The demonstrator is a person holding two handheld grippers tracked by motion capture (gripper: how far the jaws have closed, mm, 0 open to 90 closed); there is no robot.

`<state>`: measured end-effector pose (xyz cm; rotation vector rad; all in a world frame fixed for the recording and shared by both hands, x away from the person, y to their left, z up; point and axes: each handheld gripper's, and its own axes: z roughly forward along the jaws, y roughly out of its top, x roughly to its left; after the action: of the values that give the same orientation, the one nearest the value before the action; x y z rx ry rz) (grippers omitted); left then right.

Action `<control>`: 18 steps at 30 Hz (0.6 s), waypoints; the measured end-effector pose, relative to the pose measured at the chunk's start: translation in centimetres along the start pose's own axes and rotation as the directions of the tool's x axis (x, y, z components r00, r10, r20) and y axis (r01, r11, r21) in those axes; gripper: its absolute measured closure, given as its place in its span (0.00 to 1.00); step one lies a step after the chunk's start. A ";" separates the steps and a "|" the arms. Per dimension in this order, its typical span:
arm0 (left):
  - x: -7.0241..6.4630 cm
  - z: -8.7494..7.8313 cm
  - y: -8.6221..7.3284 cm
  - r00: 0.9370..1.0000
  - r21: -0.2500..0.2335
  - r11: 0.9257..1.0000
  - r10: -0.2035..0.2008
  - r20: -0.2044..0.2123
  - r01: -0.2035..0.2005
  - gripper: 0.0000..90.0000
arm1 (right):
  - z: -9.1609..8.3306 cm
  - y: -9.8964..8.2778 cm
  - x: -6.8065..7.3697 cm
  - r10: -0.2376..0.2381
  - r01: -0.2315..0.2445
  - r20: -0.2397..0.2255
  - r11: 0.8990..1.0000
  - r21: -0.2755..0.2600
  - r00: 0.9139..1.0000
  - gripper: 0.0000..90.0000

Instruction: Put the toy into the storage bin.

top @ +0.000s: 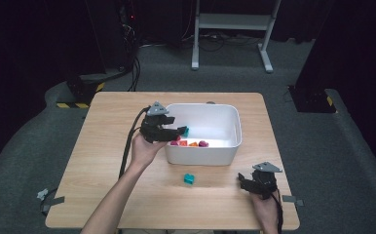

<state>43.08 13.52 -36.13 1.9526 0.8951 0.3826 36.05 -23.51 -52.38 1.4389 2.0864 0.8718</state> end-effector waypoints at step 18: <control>0.7 -4.6 -1.4 0.999 -0.073 0.997 -0.027 -0.026 0.025 0.41 | 0.0 0.0 0.0 0.000 0.000 0.000 1.000 0.000 1.000 0.26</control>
<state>40.24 17.32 -34.95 1.8714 0.9101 0.4214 36.05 -23.51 -52.39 1.4392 2.0863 0.8721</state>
